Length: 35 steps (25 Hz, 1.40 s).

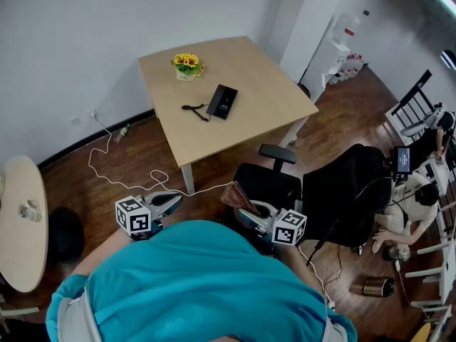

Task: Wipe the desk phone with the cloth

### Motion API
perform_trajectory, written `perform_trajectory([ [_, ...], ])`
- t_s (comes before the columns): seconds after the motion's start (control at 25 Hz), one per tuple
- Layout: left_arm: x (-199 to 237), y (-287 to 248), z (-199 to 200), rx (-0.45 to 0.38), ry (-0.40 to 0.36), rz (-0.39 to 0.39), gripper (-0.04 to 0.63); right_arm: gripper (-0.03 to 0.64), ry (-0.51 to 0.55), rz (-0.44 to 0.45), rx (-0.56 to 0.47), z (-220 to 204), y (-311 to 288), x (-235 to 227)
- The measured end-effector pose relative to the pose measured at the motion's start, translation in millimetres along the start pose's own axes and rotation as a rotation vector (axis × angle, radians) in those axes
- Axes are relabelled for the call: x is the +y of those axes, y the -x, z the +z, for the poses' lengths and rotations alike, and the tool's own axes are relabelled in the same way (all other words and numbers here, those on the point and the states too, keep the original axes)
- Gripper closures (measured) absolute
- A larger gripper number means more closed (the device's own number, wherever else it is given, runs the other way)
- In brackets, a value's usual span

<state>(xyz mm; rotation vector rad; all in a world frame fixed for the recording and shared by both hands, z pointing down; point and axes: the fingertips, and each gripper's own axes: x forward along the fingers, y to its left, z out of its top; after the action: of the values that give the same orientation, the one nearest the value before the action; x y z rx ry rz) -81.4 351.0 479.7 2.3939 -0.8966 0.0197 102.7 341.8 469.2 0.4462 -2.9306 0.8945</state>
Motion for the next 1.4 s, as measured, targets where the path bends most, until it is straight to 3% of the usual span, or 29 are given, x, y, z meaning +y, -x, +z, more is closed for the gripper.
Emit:
perform_trajectory([
  [0.2, -22.3, -37.8, -4.5, 0.030, -0.004, -0.001, 0.589, 0.489, 0.081, -0.031, 0.050, 12.4, 30.5, -26.9],
  [0.36, -12.8, -31.2, -10.8, 0.024, 0.035, 0.028, 0.589, 0.490, 0.101, -0.008, 0.070, 20.7, 22.6, -34.8],
  [0.52, 34.9, -8.8, 5.4, -0.030, 0.092, 0.058, 0.589, 0.489, 0.111, -0.002, 0.059, 41.4, -21.5, -47.7],
  [0.64, 82.0, 12.6, 16.8, -0.040, 0.114, 0.032, 0.589, 0.489, 0.131, -0.013, 0.069, 53.6, -76.8, -56.3],
  [0.76, 142.6, 42.6, 53.8, -0.061, 0.124, 0.000, 0.589, 0.489, 0.146, -0.042, 0.077, 72.3, -138.6, -65.6],
  [0.88, 192.3, 68.9, 83.7, -0.044, 0.099, -0.026, 0.589, 0.489, 0.114, -0.073, 0.036, 97.5, -182.4, -68.7],
  [1.0, 227.0, 76.4, 93.5, -0.038, 0.125, -0.053, 0.589, 0.489, 0.081, -0.117, 0.031, 110.3, -203.2, -80.8],
  [1.24, 269.9, 21.0, 110.5, 0.016, 0.150, -0.101, 0.589, 0.489, 0.066, -0.187, 0.041, 139.4, -207.0, -141.7],
  [1.4, 284.0, -43.5, 117.9, 0.105, 0.137, -0.097, 0.572, 0.489, 0.054, -0.164, 0.020, 162.3, -191.7, -199.6],
])
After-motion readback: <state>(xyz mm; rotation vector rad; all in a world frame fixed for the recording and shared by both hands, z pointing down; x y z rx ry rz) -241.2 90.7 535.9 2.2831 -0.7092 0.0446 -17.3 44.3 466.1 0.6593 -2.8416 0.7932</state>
